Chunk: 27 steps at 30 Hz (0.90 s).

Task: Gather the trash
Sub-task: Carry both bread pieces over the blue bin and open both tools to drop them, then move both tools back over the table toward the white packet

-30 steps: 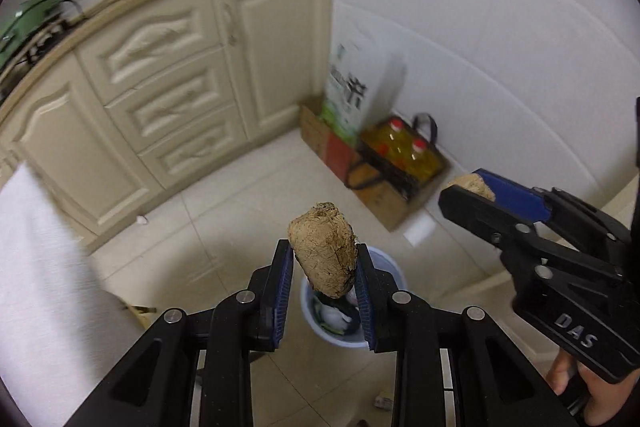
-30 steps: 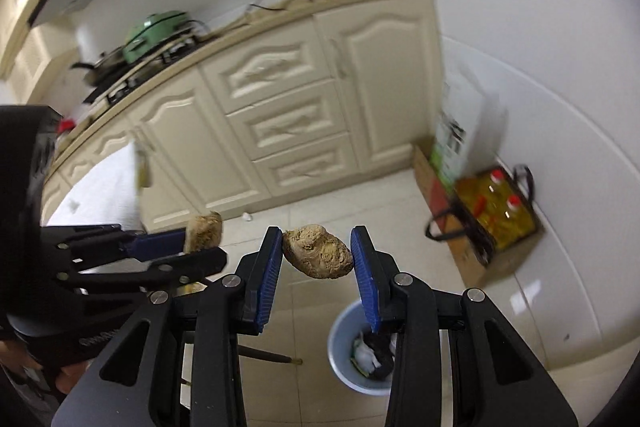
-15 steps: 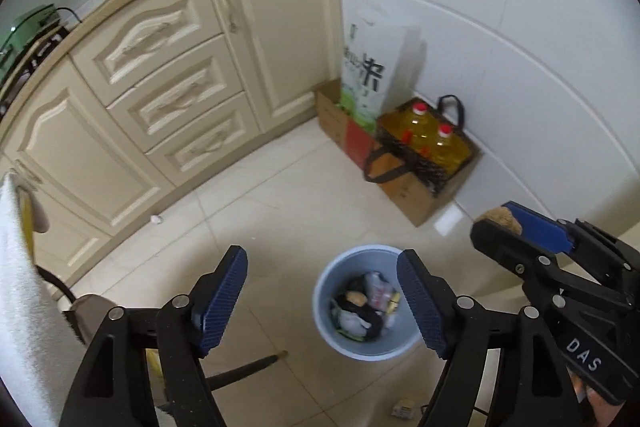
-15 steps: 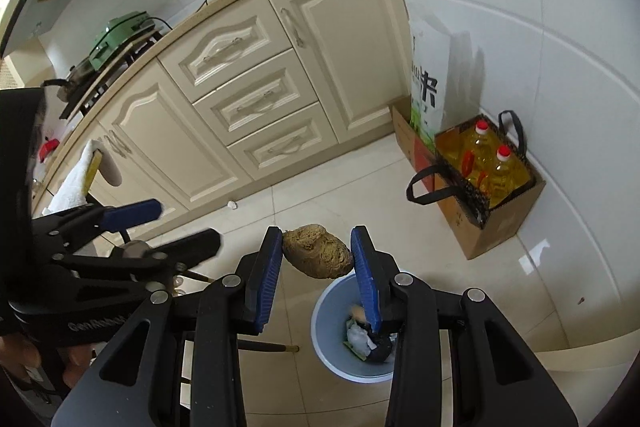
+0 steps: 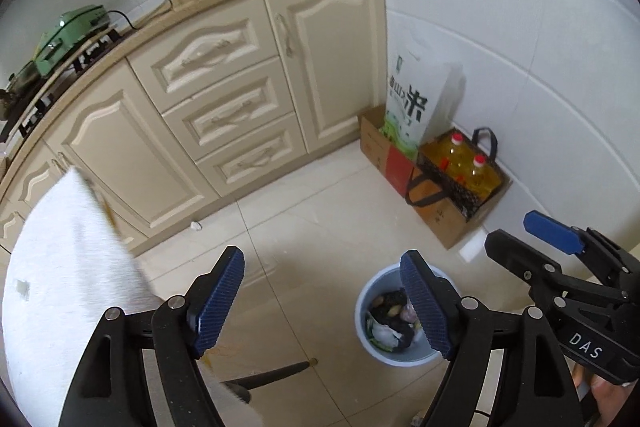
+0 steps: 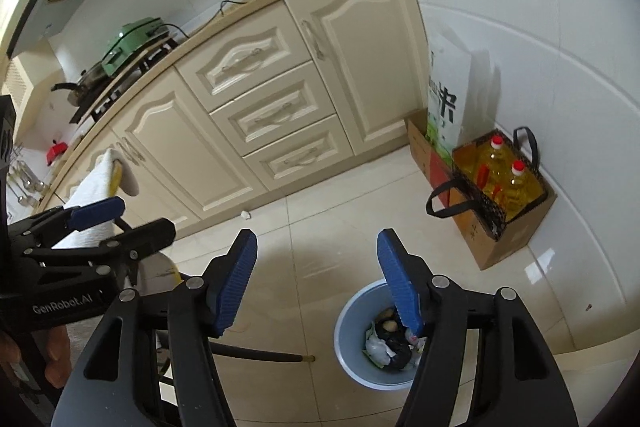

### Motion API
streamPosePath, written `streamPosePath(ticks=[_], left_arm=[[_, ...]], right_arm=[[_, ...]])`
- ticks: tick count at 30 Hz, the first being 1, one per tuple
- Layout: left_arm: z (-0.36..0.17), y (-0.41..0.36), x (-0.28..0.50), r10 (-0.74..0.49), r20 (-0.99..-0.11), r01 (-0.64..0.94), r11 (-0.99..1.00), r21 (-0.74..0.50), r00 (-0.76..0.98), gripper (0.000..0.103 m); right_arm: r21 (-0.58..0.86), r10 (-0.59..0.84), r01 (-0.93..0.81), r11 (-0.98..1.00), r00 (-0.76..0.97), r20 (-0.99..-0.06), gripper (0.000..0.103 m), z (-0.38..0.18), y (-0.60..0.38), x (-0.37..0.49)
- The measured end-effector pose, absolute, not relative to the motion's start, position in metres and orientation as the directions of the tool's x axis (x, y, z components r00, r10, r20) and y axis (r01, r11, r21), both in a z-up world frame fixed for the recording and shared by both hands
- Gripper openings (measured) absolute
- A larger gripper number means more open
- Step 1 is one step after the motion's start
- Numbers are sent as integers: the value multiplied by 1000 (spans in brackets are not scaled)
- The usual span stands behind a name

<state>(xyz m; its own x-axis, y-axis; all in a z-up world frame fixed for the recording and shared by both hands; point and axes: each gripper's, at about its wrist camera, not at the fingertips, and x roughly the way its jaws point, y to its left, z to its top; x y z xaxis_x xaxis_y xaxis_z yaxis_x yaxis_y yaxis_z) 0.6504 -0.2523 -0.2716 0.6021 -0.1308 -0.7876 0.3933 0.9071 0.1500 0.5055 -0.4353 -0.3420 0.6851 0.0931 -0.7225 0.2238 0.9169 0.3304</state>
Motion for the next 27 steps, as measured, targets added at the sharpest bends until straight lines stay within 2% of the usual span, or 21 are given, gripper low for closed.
streamPosePath(ticks=[3, 9, 16, 17, 19, 22, 27], left_arm=[[-251, -229, 636, -150, -763, 390, 910, 142, 629, 78], [-207, -149, 601, -156, -690, 345, 928, 143, 707, 85], [-182, -22, 587, -26, -633, 171, 971, 169, 774, 90], [-181, -5, 587, -4, -632, 141, 976, 167, 775, 90], [-181, 33, 595, 31, -645, 83, 986, 145, 764, 90], [-194, 93, 616, 74, -682, -7, 995, 100, 728, 90], [-231, 161, 650, 167, -739, -141, 985, 97, 653, 86]], right_arm=[[296, 71, 210, 932, 695, -716, 67, -322, -419, 503], [275, 100, 123, 953, 733, -673, 82, -276, -365, 507], [272, 190, -9, 962, 741, -644, 86, -247, -278, 527], [269, 199, -24, 963, 739, -644, 92, -246, -267, 531], [265, 219, -55, 963, 732, -645, 95, -245, -245, 538], [276, 256, -91, 957, 714, -651, 95, -249, -218, 550], [283, 261, -88, 955, 703, -662, 95, -263, -197, 560]])
